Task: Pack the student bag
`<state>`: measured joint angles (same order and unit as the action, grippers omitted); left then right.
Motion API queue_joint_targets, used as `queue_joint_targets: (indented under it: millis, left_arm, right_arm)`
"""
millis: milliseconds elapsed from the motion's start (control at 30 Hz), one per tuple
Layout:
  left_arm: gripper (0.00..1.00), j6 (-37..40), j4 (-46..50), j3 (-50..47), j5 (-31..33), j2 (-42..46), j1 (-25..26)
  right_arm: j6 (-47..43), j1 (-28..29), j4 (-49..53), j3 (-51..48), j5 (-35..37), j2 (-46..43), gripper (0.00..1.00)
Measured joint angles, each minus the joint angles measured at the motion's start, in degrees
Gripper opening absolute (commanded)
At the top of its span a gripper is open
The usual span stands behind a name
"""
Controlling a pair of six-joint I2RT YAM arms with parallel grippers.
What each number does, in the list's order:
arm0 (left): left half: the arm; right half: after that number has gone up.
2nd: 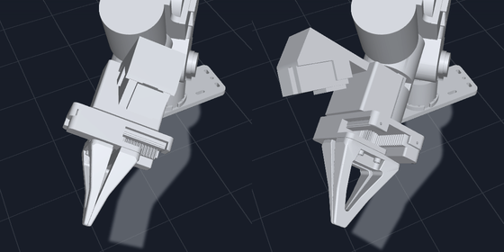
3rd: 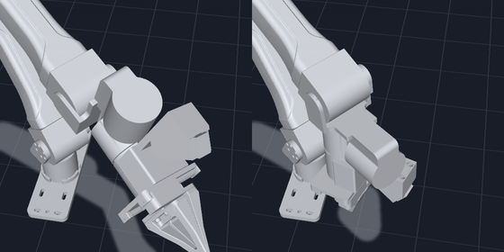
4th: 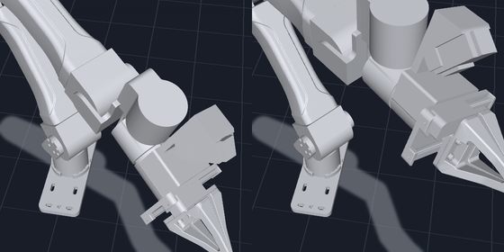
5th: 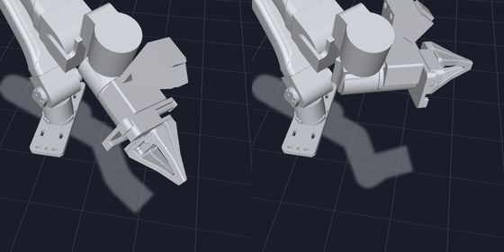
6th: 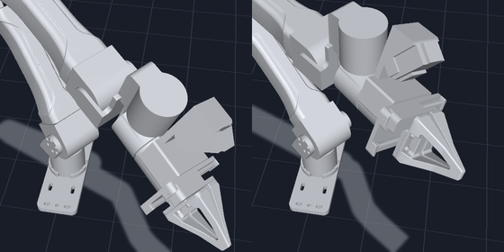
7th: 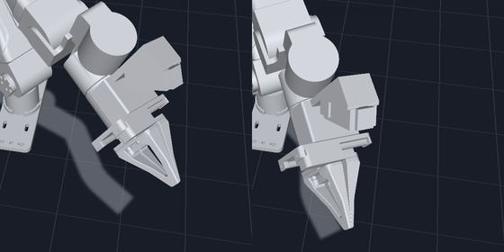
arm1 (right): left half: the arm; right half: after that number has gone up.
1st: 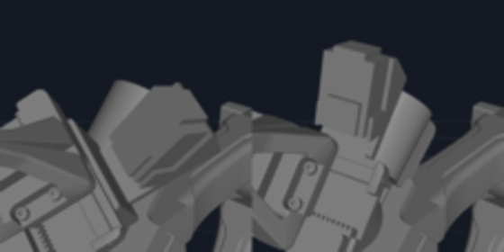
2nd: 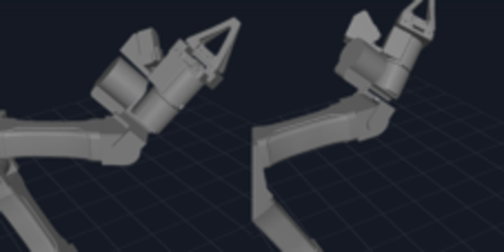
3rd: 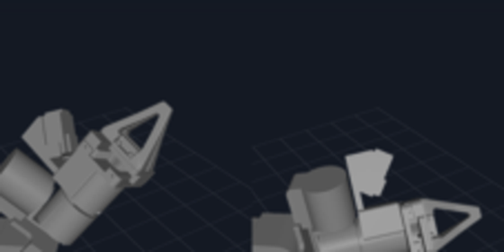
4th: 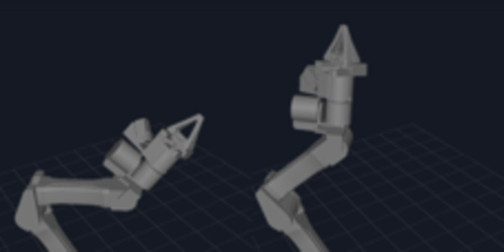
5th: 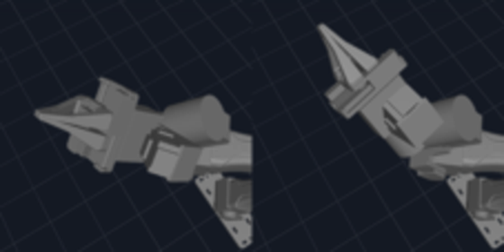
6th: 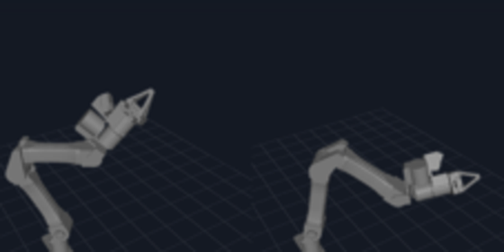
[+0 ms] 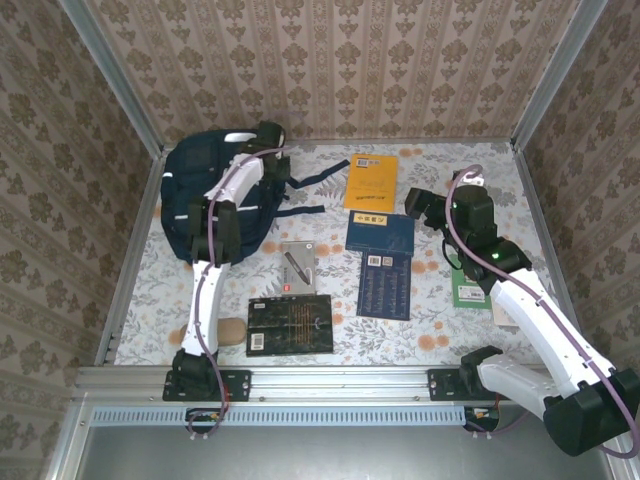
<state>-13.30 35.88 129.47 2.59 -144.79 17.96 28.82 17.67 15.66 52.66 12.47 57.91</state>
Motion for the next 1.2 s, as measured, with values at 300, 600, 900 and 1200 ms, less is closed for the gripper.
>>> queue_joint_targets:
  millis: [300,600,900,1200]
  left_arm:
    - [0.0,3.32,-1.81,-9.4,-0.98,5.44,4.44]
    - [0.0,6.64,-3.76,-22.82,-6.69,16.31,11.76]
    - [0.49,2.54,-7.19,-36.94,-9.7,29.14,12.98]
    - [0.54,-7.48,-10.62,-57.51,-3.54,53.42,10.75]
  right_arm:
    - [0.94,1.97,-0.07,0.0,0.17,0.96,1.0]
    - [1.88,3.85,-0.17,0.0,-0.17,4.7,1.0]
    - [2.67,5.44,0.68,5.42,-3.13,15.47,1.0]
    - [4.66,7.04,0.85,20.37,-11.56,36.24,0.72]
